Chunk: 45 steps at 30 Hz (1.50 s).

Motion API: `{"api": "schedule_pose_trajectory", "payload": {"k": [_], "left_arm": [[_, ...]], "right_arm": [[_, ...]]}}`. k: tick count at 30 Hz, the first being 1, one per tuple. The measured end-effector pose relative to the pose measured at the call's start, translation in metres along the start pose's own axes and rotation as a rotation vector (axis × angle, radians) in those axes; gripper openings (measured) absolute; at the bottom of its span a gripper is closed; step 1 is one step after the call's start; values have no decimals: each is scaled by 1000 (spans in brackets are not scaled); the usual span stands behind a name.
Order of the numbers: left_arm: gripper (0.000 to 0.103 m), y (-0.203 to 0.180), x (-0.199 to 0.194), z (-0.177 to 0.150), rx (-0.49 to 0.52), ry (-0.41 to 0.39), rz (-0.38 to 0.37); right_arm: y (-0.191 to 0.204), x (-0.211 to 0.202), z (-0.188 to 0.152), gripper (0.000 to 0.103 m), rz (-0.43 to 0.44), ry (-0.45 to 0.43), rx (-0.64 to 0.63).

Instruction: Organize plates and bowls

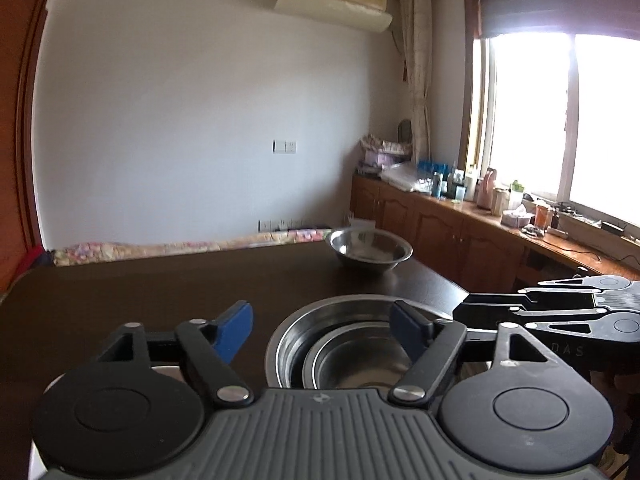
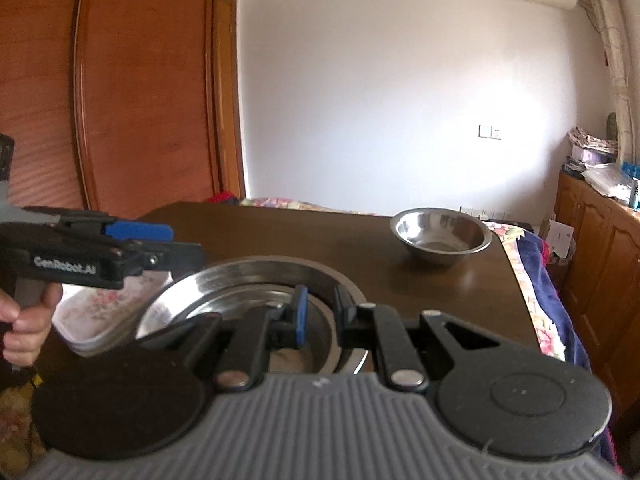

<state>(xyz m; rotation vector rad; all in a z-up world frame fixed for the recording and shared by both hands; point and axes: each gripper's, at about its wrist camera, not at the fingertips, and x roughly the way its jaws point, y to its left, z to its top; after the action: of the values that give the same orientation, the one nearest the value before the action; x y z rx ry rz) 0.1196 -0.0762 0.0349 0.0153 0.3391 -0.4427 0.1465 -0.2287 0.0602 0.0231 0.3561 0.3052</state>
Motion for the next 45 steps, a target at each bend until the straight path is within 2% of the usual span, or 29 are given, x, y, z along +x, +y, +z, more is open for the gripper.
{"api": "schedule_pose_trajectory", "payload": {"k": [4,9,11,13,18,20,22,27,45], "left_arm": [[103,-10,-15,-5,16,-41,17],[103,-16,-16,-5,9,-44,9],[103,-19,-16,-5,13,-54,17],[103,-21,-16,-4,9,-61,14],[103,-21,-13,-5,9,-67,14],[103,-21,-12,-4,7,-75,14],[103,-21,-11,-3,1,-80,14],[103,-23,-7,-4,14,-78,21],[103,-25,10,2,52,-53,27]], "right_arm": [[3,-11,-4,15,-11,-30,12],[2,-20,-7,18,-34,-48,17],[0,-22,-7,37,-45,-59,20],[0,-26,-7,48,-65,-76,11],[-5,-29,-8,66,-90,-113,-9],[-9,-29,-9,88,-103,-122,-5],[-12,-29,-10,103,-112,-143,-3],[-20,-21,-10,103,-157,-158,-33],[-39,-12,-11,103,-131,-159,-4]]}}
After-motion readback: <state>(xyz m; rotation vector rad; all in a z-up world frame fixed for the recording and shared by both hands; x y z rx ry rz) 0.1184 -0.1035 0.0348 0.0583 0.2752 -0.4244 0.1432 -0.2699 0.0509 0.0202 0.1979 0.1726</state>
